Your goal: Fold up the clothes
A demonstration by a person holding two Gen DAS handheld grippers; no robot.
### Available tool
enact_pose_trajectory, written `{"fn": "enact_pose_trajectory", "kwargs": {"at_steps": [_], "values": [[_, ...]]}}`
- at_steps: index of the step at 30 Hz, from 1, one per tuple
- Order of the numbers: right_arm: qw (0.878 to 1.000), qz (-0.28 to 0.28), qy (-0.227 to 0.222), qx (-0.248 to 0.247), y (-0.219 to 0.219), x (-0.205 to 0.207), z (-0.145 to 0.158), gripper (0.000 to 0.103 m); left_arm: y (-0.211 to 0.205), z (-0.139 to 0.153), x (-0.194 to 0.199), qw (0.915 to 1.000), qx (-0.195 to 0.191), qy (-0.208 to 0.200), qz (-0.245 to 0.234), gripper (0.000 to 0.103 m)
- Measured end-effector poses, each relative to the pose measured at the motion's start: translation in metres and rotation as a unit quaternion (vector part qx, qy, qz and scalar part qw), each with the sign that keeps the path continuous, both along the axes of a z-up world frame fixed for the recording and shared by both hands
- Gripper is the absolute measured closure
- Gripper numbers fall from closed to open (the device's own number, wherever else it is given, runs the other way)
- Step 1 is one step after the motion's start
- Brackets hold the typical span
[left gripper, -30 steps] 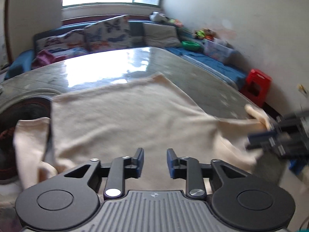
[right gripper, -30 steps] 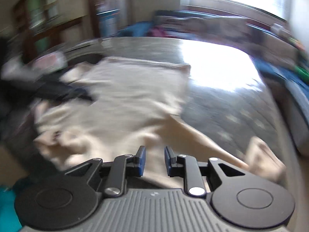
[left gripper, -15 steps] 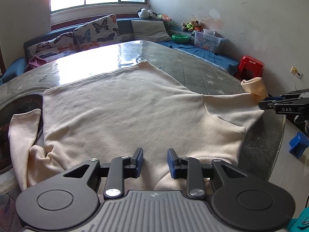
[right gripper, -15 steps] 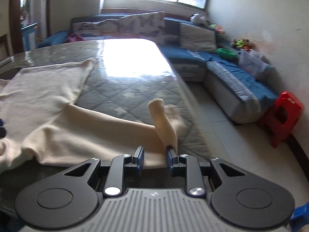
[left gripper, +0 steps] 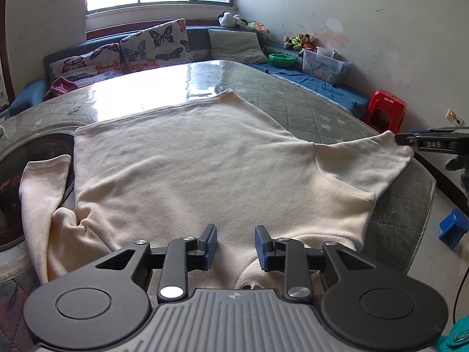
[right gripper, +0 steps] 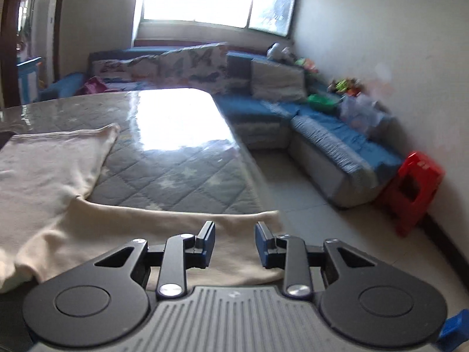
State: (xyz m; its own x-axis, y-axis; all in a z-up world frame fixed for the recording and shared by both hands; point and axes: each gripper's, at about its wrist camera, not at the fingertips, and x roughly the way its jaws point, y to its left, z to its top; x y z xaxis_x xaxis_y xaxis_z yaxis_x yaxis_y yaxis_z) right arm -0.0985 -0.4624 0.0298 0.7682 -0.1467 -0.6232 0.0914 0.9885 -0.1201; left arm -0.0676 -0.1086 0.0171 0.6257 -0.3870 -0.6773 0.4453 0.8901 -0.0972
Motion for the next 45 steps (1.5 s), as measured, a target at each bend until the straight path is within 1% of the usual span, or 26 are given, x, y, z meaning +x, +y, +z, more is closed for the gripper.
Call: {"fn": "enact_pose_trajectory", "kwargs": {"at_steps": [3, 7, 10, 12, 15, 18, 19, 21, 23, 27, 29, 32, 34, 35, 37, 38, 41, 45], "values": [[1.000, -0.002, 0.015, 0.009, -0.006, 0.020, -0.012, 0.073, 0.003, 0.001, 0.001, 1.0000, -0.003, 0.004, 0.008, 0.071], [0.999, -0.020, 0.027, 0.031, -0.020, 0.043, -0.027, 0.072, 0.013, 0.005, 0.002, 0.9996, -0.003, 0.006, 0.028, 0.071], [0.998, -0.028, 0.024, 0.043, -0.023, 0.051, -0.024, 0.071, 0.030, 0.011, 0.006, 0.9982, -0.006, 0.000, 0.059, 0.071], [0.999, -0.017, 0.020, 0.044, -0.018, 0.051, -0.021, 0.071, 0.045, 0.017, 0.013, 0.9959, -0.003, -0.008, 0.090, 0.071], [0.999, 0.013, 0.016, 0.047, -0.004, 0.050, -0.016, 0.071, 0.070, 0.022, 0.033, 0.9888, 0.003, -0.012, 0.149, 0.071], [0.998, 0.044, 0.020, 0.051, 0.014, 0.050, -0.014, 0.070, 0.092, 0.022, 0.060, 0.9790, 0.009, -0.008, 0.204, 0.071], [0.997, 0.053, 0.021, 0.051, 0.020, 0.051, -0.014, 0.070, 0.098, 0.022, 0.070, 0.9755, 0.009, -0.005, 0.220, 0.072], [0.996, 0.068, 0.022, 0.051, 0.030, 0.052, -0.013, 0.070, 0.106, 0.020, 0.088, 0.9714, 0.008, 0.002, 0.237, 0.073], [0.995, 0.080, 0.025, 0.051, 0.039, 0.053, -0.013, 0.070, 0.112, 0.017, 0.105, 0.9681, 0.010, 0.008, 0.250, 0.073], [0.994, 0.092, 0.032, 0.050, 0.048, 0.057, -0.014, 0.070, 0.111, 0.006, 0.130, 0.9671, 0.025, 0.013, 0.253, 0.073], [0.994, 0.094, 0.034, 0.051, 0.049, 0.058, -0.015, 0.070, 0.110, -0.001, 0.138, 0.9663, 0.025, 0.019, 0.255, 0.074], [0.993, 0.097, 0.037, 0.052, 0.051, 0.059, -0.015, 0.070, 0.107, -0.006, 0.144, 0.9680, 0.032, 0.013, 0.248, 0.073], [0.993, 0.099, 0.038, 0.052, 0.052, 0.060, -0.016, 0.070, 0.105, -0.006, 0.147, 0.9678, 0.040, 0.008, 0.248, 0.075], [0.993, 0.099, 0.038, 0.052, 0.052, 0.060, -0.015, 0.070, 0.104, -0.007, 0.148, 0.9676, 0.044, 0.005, 0.248, 0.077], [0.993, 0.099, 0.037, 0.053, 0.052, 0.060, -0.014, 0.069, 0.107, -0.007, 0.146, 0.9671, 0.046, -0.002, 0.250, 0.093], [0.993, 0.100, 0.035, 0.054, 0.052, 0.060, -0.014, 0.069, 0.110, -0.007, 0.145, 0.9671, 0.044, -0.005, 0.250, 0.096], [0.993, 0.103, 0.029, 0.055, 0.054, 0.058, -0.009, 0.069, 0.125, -0.001, 0.134, 0.9628, 0.020, -0.010, 0.269, 0.098], [0.992, 0.109, 0.021, 0.054, 0.057, 0.054, -0.004, 0.069, 0.150, 0.020, 0.106, 0.9544, -0.002, -0.039, 0.296, 0.099]]}}
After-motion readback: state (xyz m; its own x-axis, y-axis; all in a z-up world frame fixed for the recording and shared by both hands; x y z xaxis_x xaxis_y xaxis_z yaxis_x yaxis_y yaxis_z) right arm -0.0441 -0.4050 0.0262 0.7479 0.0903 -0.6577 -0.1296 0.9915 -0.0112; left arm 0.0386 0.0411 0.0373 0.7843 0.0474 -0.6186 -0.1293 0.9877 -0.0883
